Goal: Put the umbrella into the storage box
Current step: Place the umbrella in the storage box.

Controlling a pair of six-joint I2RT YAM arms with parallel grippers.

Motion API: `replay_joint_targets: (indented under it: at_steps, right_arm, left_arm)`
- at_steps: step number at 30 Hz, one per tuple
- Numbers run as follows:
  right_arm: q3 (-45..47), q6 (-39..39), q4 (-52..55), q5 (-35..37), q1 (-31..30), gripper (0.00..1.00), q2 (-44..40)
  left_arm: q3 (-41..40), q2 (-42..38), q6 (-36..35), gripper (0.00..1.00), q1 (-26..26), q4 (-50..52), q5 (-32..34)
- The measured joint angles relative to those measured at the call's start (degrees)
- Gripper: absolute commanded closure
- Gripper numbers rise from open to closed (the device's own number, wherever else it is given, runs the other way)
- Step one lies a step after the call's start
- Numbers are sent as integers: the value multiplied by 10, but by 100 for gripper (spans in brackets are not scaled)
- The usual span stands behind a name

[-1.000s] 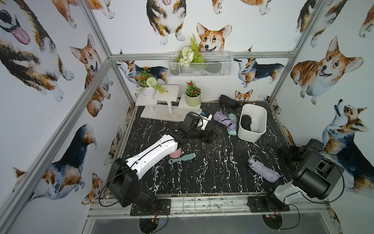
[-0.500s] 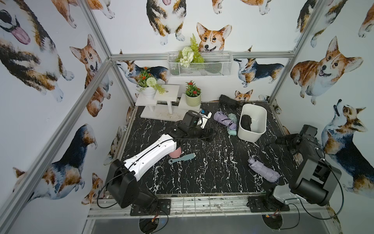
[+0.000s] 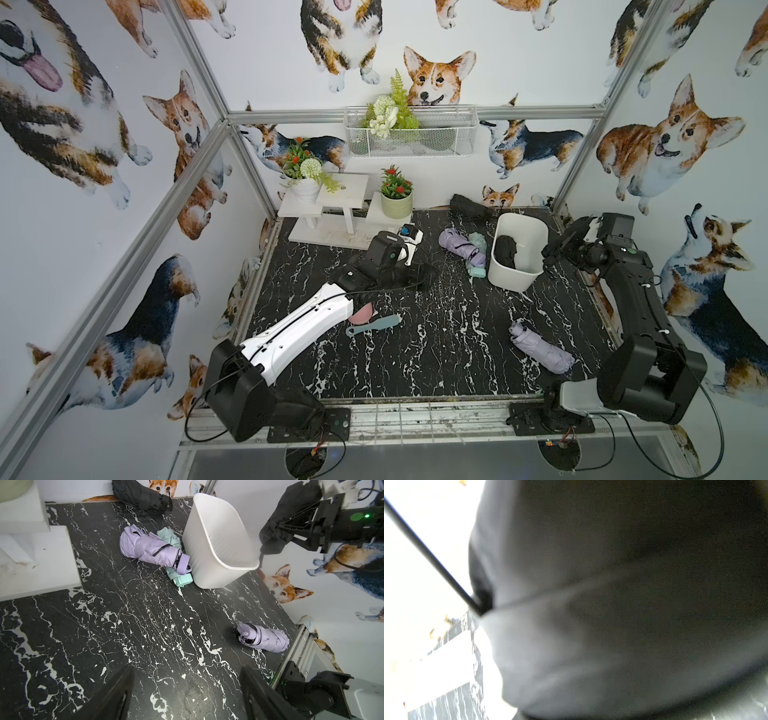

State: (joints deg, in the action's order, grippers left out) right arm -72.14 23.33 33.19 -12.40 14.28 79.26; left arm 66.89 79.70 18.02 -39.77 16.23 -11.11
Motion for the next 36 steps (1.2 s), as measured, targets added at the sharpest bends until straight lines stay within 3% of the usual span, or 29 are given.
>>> replay_joint_targets:
  at_steps: [6,19,27,32,34,36]
  right_arm:
    - [-71,-58,39,20,-57,67,30]
    - [-153,-126,78,83,-103,67,198]
    - [-209,-126,123,110,-114,66,303]
    - [-234,-122,156,124,-121,50,343]
    - [-243,-116,165,133,-121,33,352]
    - [-250,-113,175,142,-121,26,355]
  left_arm:
    - [-14,14,10,16,1,-28,-3]
    - [-7,42,9,16,1,-40,-15]
    - [-8,41,2,16,1,-40,-16]
    - [-10,40,1,16,2,-40,-17]
    - [-10,40,1,16,2,-40,-18]
    - [-10,40,0,16,2,-40,-19]
